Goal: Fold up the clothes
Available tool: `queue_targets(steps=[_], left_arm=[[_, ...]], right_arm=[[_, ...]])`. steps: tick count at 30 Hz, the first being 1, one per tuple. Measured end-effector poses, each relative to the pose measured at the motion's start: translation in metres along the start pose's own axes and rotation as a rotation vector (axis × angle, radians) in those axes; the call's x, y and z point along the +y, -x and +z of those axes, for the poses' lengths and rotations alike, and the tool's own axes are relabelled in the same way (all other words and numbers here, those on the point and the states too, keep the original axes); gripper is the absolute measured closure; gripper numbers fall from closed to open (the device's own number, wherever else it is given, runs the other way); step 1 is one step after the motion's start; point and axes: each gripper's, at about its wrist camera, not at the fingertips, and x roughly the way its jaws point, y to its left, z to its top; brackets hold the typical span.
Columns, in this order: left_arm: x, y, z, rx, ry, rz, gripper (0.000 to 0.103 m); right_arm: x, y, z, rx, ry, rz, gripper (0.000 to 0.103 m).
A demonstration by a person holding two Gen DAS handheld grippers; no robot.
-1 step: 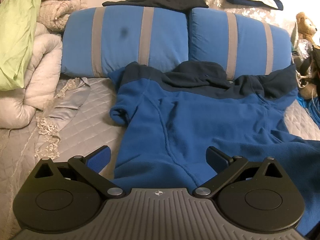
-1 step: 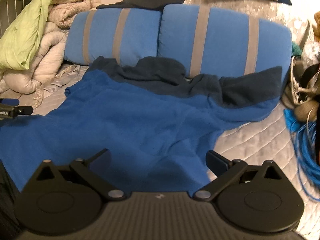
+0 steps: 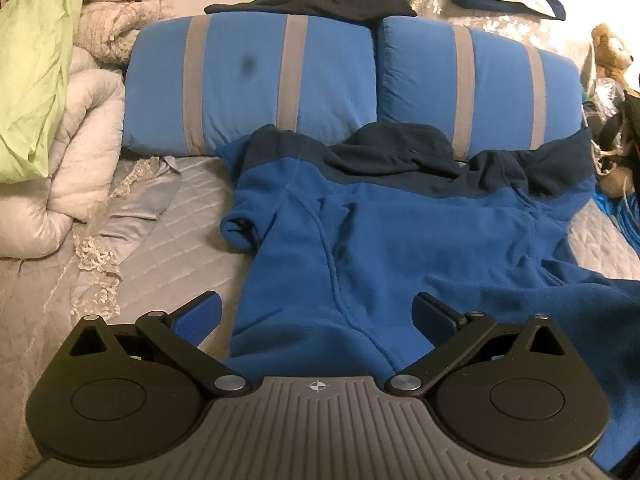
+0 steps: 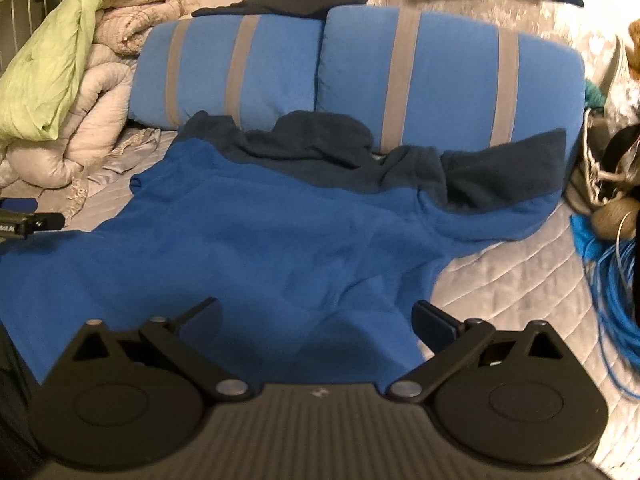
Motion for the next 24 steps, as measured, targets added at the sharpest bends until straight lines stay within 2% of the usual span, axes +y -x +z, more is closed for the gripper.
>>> queue_targets(steps=[7, 13, 19, 24], left_arm=[[0.002, 0.003, -0.001, -0.034, -0.022, -0.028, 0.000], [0.007, 0.011, 0.001, -0.062, -0.012, -0.160, 0.000], [0.004, 0.011, 0.003, -0.076, -0.031, -0.203, 0.000], [0.010, 0.017, 0.005, -0.122, 0.002, -0.277, 0.000]], right_arm=[[0.010, -0.002, -0.004, 0.003, -0.012, -0.020, 0.000], [-0.010, -0.009, -0.009, 0.017, -0.110, 0.016, 0.000], [-0.008, -0.011, -0.009, 0.025, -0.116, 0.015, 0.000], [-0.001, -0.011, -0.005, 0.023, -0.099, 0.031, 0.000]])
